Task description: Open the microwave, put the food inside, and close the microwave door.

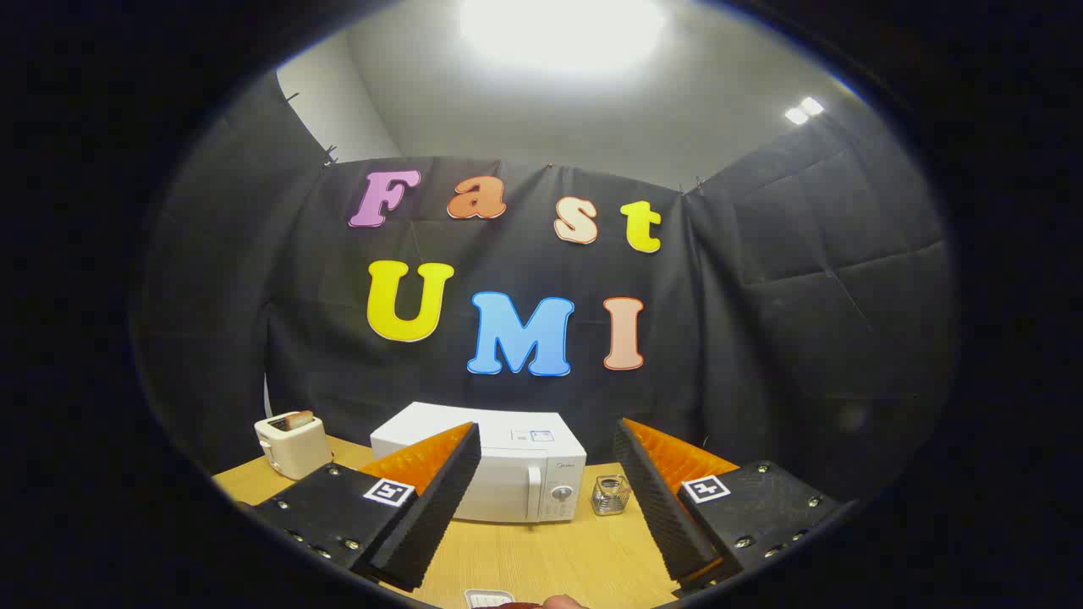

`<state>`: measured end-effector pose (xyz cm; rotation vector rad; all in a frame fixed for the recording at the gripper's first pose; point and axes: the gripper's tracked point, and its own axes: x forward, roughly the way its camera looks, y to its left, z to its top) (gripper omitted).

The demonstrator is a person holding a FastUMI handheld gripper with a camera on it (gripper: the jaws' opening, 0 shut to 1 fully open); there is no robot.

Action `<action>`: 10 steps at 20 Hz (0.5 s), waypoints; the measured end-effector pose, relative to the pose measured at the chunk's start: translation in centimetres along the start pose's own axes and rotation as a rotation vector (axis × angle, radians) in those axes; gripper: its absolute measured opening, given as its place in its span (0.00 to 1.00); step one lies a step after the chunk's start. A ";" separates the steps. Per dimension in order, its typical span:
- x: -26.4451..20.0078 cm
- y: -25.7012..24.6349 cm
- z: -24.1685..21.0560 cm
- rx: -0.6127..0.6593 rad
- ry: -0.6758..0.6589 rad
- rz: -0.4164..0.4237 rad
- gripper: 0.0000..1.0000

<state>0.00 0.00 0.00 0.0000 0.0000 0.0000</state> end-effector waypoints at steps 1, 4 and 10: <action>-0.1 0.2 0.0 0.002 0.000 0.004 0.99; -0.2 0.4 -0.1 0.004 -0.001 0.013 0.99; 0.3 -0.2 -1.0 0.014 0.019 0.006 0.99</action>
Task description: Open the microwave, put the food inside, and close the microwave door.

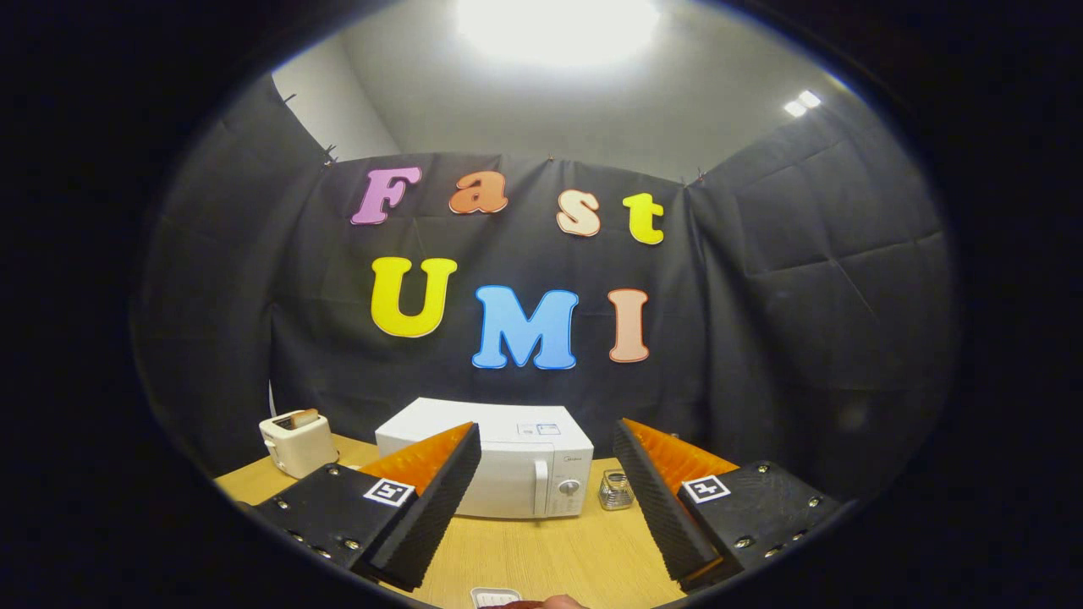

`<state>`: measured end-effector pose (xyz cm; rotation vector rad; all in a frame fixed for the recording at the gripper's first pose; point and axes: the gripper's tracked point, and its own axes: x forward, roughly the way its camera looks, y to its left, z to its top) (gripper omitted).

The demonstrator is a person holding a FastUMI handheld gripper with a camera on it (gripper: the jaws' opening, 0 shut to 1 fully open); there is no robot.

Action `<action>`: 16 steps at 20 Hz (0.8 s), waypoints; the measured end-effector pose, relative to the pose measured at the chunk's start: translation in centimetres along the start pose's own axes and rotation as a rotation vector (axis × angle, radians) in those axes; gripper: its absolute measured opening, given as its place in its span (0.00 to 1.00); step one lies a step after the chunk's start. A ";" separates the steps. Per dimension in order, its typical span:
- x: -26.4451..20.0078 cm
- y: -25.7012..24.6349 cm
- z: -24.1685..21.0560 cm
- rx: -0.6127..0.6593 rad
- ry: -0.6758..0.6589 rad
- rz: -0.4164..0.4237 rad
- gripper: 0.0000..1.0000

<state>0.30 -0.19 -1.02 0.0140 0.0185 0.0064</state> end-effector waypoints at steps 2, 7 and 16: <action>0.5 -0.7 -0.1 -0.003 0.000 -0.010 0.99; 3.0 -2.6 -0.5 0.022 0.007 -0.034 0.99; 10.7 -3.2 -3.2 0.047 0.049 -0.024 0.99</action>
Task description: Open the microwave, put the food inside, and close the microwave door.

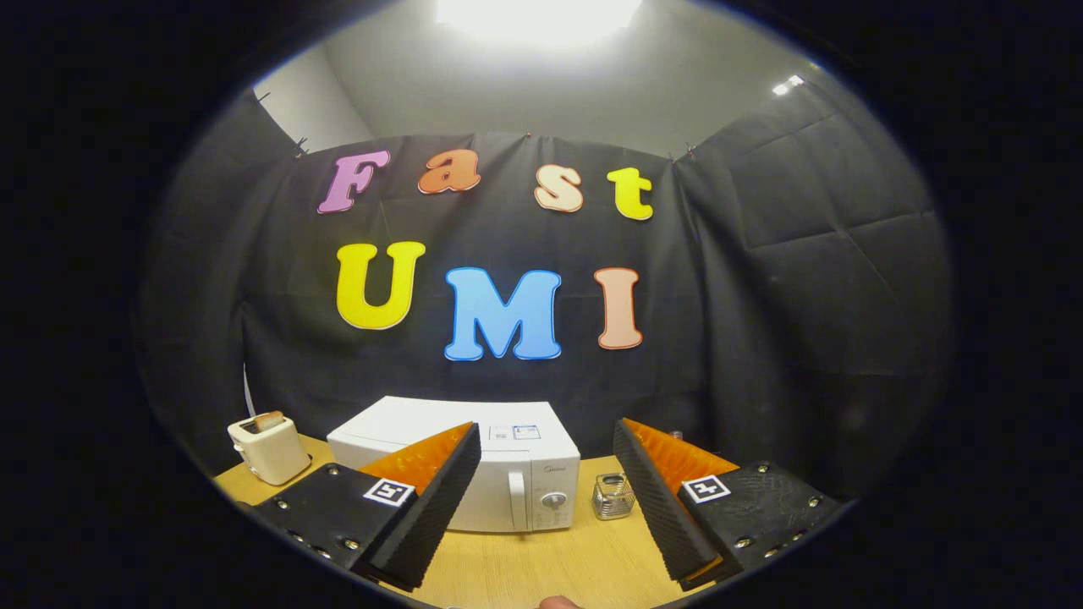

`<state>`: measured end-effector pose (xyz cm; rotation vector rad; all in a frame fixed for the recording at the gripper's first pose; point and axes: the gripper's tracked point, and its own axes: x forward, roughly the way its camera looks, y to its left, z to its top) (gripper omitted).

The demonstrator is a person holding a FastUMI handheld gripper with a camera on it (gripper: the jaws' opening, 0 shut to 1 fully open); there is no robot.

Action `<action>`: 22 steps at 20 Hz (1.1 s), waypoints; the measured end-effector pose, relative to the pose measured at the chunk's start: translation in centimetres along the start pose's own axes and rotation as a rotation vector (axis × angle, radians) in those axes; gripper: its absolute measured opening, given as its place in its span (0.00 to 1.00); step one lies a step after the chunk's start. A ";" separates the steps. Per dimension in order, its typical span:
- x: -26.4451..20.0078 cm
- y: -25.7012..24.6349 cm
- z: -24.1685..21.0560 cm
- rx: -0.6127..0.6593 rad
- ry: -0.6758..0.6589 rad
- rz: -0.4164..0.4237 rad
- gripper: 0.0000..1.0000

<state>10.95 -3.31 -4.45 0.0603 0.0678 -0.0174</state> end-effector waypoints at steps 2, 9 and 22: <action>2.1 0.5 -1.0 0.011 0.020 0.016 0.99; 9.2 2.4 -7.0 0.006 0.119 0.075 0.99; 16.8 3.3 -19.5 0.029 0.333 0.127 0.99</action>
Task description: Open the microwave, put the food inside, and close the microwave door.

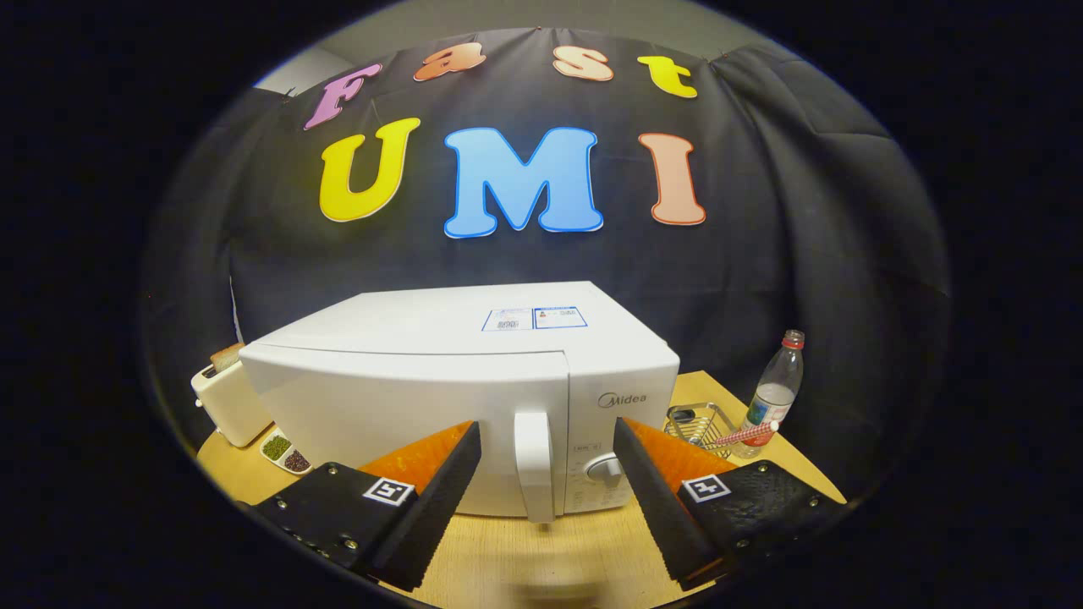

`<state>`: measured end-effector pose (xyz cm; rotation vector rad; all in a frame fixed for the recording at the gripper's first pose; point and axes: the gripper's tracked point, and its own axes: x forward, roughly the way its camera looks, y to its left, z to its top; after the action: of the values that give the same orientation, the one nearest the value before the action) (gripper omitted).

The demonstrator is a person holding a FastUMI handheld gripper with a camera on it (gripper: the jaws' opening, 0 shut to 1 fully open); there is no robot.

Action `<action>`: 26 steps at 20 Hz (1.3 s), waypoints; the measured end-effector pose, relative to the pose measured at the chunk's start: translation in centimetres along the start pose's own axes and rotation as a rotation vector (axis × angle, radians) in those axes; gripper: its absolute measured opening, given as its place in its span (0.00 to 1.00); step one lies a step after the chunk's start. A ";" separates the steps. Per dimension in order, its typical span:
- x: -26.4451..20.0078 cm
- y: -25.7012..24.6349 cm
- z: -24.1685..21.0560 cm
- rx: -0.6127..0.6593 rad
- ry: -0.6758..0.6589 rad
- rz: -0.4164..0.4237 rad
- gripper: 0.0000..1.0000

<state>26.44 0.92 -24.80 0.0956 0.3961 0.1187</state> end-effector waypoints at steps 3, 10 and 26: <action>1.1 -0.5 -1.2 -0.011 0.013 -0.006 0.79; 2.7 1.0 -2.8 -0.035 0.034 0.050 0.30; -5.8 2.9 -5.5 -0.053 0.111 0.050 0.19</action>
<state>18.73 3.42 -27.33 0.0467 0.5016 0.1848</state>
